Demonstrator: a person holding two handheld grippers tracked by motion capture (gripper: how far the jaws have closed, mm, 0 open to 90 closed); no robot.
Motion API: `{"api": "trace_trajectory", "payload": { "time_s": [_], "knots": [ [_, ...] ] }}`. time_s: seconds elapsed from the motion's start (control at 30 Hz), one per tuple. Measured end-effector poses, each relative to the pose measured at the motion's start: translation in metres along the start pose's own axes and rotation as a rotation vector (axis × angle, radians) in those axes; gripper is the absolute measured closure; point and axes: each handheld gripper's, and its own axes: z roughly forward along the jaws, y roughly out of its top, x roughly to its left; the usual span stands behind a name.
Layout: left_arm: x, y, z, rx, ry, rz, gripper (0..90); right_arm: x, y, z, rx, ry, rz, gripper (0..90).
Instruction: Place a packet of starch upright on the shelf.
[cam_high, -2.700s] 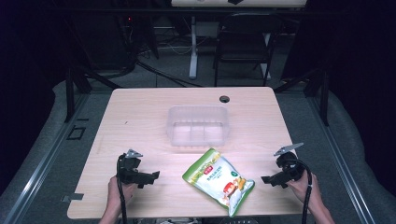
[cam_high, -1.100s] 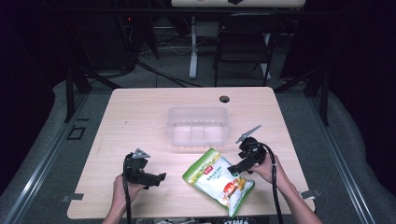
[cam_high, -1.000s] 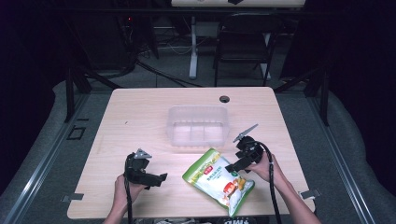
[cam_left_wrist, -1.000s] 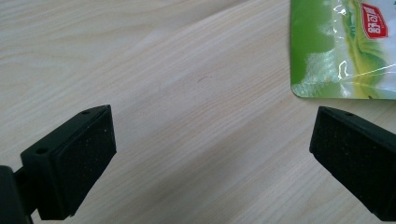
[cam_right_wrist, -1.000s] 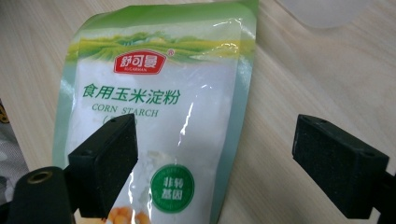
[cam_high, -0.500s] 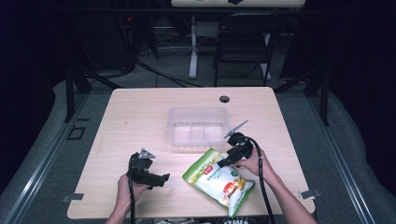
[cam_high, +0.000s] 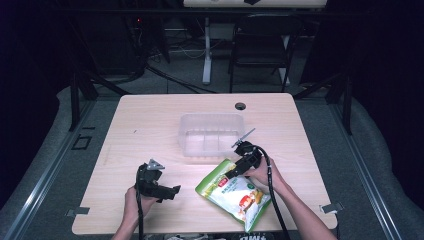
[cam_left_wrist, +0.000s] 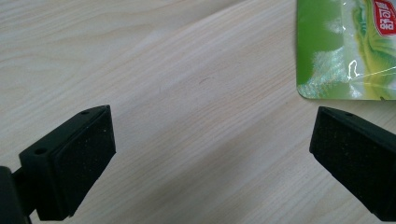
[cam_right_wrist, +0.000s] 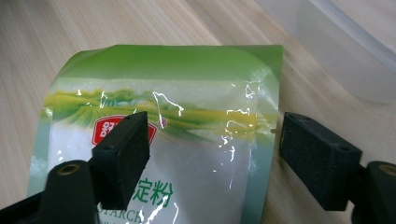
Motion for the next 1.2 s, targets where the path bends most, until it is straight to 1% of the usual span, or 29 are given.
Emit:
{"api": "trace_trajectory", "payload": {
  "time_s": [0.03,0.07,0.17,0.2,0.23,0.27,0.3,0.33,0.37,0.4,0.43,0.47,0.5,0.53,0.57,0.6,0.63,0.67,0.7,0.73,0.8,0.83,0.87,0.9,1.0,1.07,1.1,1.13,1.2],
  "knots": [
    [0.0,0.0,0.0,0.0,0.0,0.0,0.2,0.0,0.0,0.0,0.0,0.0,0.0,25.8],
    [0.0,0.0,0.0,0.001,-0.001,-0.002,0.3,-0.001,0.001,0.0,0.022,-0.016,-0.011,32.7],
    [0.001,0.0,0.0,-0.003,0.001,-0.002,0.4,-0.001,0.001,0.001,0.019,-0.005,0.0,35.4],
    [0.001,0.0,-0.001,-0.007,0.007,-0.003,0.4,-0.001,0.001,0.0,0.014,-0.005,0.011,39.1],
    [0.001,0.0,-0.001,-0.007,0.007,-0.003,0.4,-0.001,0.001,0.0,0.014,-0.005,0.011,39.1],
    [0.001,0.0,-0.001,-0.008,0.007,-0.004,0.4,-0.003,0.001,-0.002,0.026,-0.013,0.004,41.4],
    [0.002,0.0,-0.001,-0.007,0.008,-0.005,0.5,-0.003,0.0,-0.001,0.002,-0.013,0.029,44.4],
    [0.002,0.0,-0.001,-0.004,0.011,-0.003,0.6,-0.006,0.0,-0.004,0.004,-0.012,0.043,49.5],
    [0.002,0.0,-0.001,-0.004,0.014,-0.004,0.6,-0.006,0.0,-0.004,0.004,-0.012,0.043,49.5],
    [0.002,0.0,-0.001,-0.005,0.016,-0.007,0.6,-0.006,-0.001,-0.004,-0.007,0.004,0.059,51.1],
    [0.003,-0.001,-0.001,-0.006,0.018,-0.006,0.6,-0.008,-0.001,-0.005,0.001,-0.002,0.063,54.3],
    [0.003,-0.001,-0.001,-0.006,0.018,-0.007,0.6,-0.008,-0.002,-0.004,-0.012,-0.011,0.078,56.3],
    [0.003,-0.001,-0.001,-0.006,0.018,-0.007,0.6,-0.008,-0.002,-0.004,-0.012,-0.011,0.078,56.3],
    [0.003,-0.001,-0.002,-0.008,0.018,-0.01,0.6,-0.008,-0.002,-0.005,-0.016,-0.018,0.083,62.0],
    [0.003,-0.001,-0.002,-0.008,0.019,-0.009,0.6,-0.009,-0.001,-0.007,-0.003,-0.02,0.077,65.6],
    [0.003,-0.001,-0.001,-0.009,0.016,-0.01,0.7,-0.009,-0.001,-0.007,-0.01,-0.027,0.081,72.1],
    [0.003,-0.001,-0.001,-0.009,0.016,-0.01,0.7,-0.009,-0.001,-0.007,-0.01,-0.027,0.081,72.1],
    [0.003,-0.001,-0.001,-0.006,0.018,-0.007,0.7,-0.009,-0.002,-0.007,-0.014,-0.036,0.082,76.2],
    [0.003,0.0,-0.001,-0.007,0.019,-0.006,0.7,-0.01,-0.002,-0.007,-0.011,-0.033,0.082,80.4],
    [0.003,0.0,-0.001,-0.007,0.019,-0.007,0.7,-0.01,-0.002,-0.007,-0.015,-0.029,0.085,82.3],
    [0.003,-0.001,-0.001,-0.006,0.018,-0.007,0.7,-0.01,-0.002,-0.008,-0.021,-0.023,0.093,85.3],
    [0.003,-0.001,-0.001,-0.006,0.018,-0.007,0.7,-0.01,-0.002,-0.008,-0.021,-0.023,0.093,85.3],
    [0.003,-0.001,-0.001,-0.006,0.018,-0.009,0.7,-0.011,-0.003,-0.01,-0.011,-0.029,0.083,88.7],
    [0.004,-0.001,-0.001,-0.006,0.018,-0.007,0.7,-0.011,-0.003,-0.01,-0.017,-0.027,0.085,89.6],
    [0.004,-0.001,-0.001,-0.005,0.017,-0.007,0.8,-0.01,-0.003,-0.011,-0.029,-0.03,0.088,90.0],
    [0.004,-0.001,-0.002,-0.003,0.019,-0.005,0.8,-0.009,-0.003,-0.012,-0.021,-0.041,0.08,90.0],
    [0.004,-0.001,-0.002,-0.006,0.018,-0.009,0.8,-0.006,-0.004,-0.011,-0.054,-0.047,0.102,90.0],
    [0.004,-0.001,-0.002,-0.008,0.017,-0.012,0.8,-0.005,-0.003,-0.016,-0.028,-0.064,0.086,90.0],
    [0.004,-0.001,-0.002,-0.007,0.019,-0.011,0.8,-0.004,-0.003,-0.018,-0.033,-0.061,0.085,90.0]
  ]
}}
